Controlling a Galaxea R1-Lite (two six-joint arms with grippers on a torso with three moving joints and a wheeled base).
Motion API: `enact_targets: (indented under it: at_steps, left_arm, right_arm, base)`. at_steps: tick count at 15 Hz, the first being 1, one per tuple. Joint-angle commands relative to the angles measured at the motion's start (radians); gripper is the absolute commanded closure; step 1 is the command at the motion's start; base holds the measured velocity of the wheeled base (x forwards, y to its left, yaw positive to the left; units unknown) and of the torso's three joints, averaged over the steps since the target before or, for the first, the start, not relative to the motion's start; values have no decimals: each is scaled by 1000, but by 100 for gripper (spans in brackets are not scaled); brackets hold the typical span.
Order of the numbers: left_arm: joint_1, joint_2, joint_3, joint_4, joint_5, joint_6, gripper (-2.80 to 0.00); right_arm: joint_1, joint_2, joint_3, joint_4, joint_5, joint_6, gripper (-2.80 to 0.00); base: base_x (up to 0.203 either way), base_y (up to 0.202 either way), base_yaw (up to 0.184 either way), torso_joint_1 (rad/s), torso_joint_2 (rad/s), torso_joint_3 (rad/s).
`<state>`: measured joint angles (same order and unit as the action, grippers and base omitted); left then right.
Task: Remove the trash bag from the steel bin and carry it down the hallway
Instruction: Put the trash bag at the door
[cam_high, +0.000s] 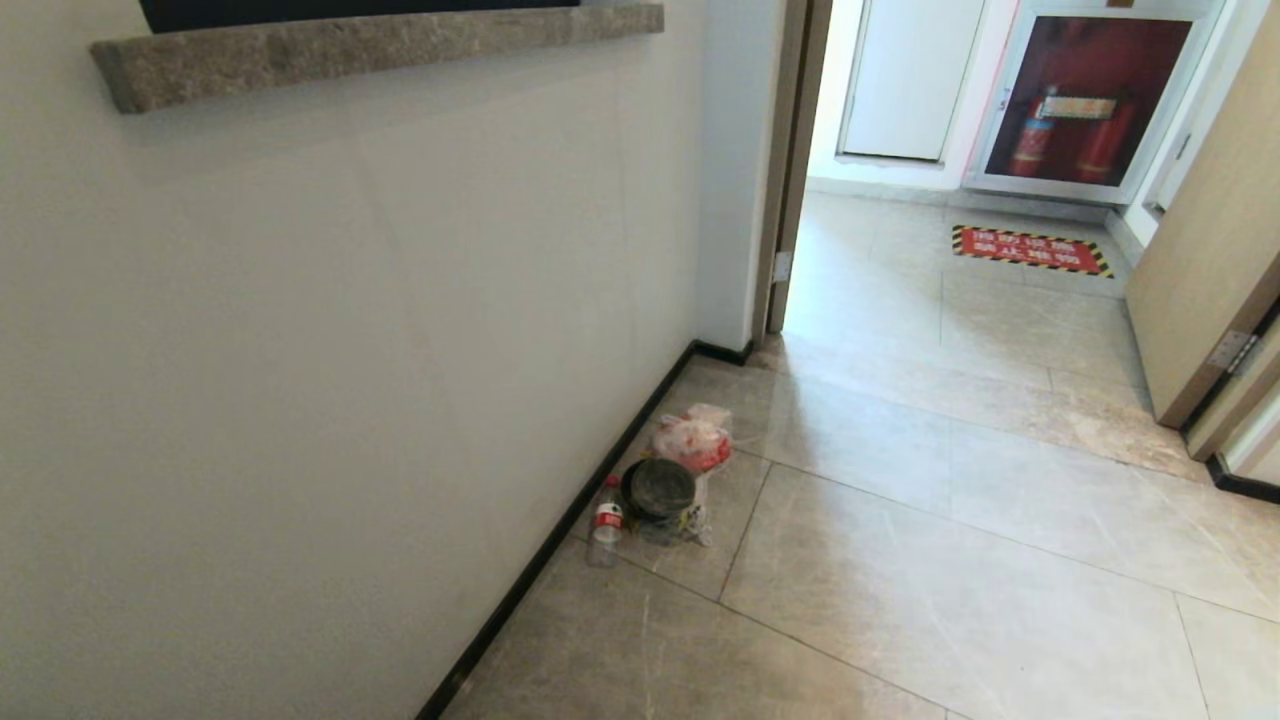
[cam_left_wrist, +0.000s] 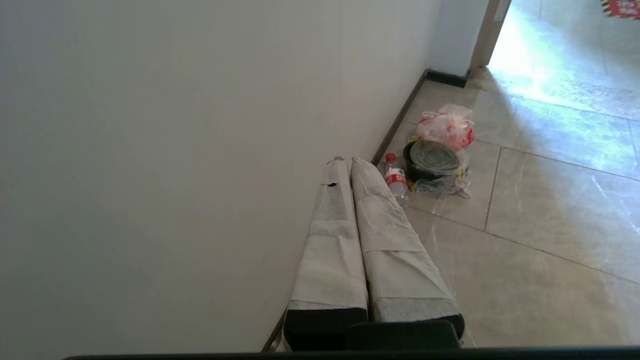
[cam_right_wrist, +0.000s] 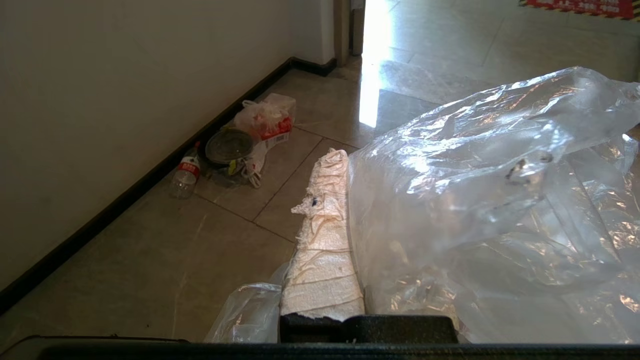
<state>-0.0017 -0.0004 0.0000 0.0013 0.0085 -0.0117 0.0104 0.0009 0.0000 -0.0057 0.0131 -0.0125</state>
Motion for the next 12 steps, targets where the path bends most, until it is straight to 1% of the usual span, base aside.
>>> enact_targets:
  at_steps: [1, 4, 7, 12]
  left_arm:
    - [0, -1, 2, 0, 1, -1, 0]
    - [0, 0, 2, 0, 1, -1, 0]
    - [0, 0, 2, 0, 1, -1, 0]
    - [0, -1, 2, 0, 1, -1, 0]
  right_arm:
    - [0, 1, 2, 0, 1, -1, 0]
    - [0, 1, 2, 0, 1, -3, 0]
    - [0, 1, 2, 0, 1, 1, 0]
    - [0, 1, 2, 1, -1, 3, 0]
  base:
    - [-57, 34, -2, 6, 6, 2]
    - [-173, 66, 1, 2, 1, 0]
    - [-165, 5, -1, -2, 2, 6]
    - [0, 0, 0, 0, 0, 0]
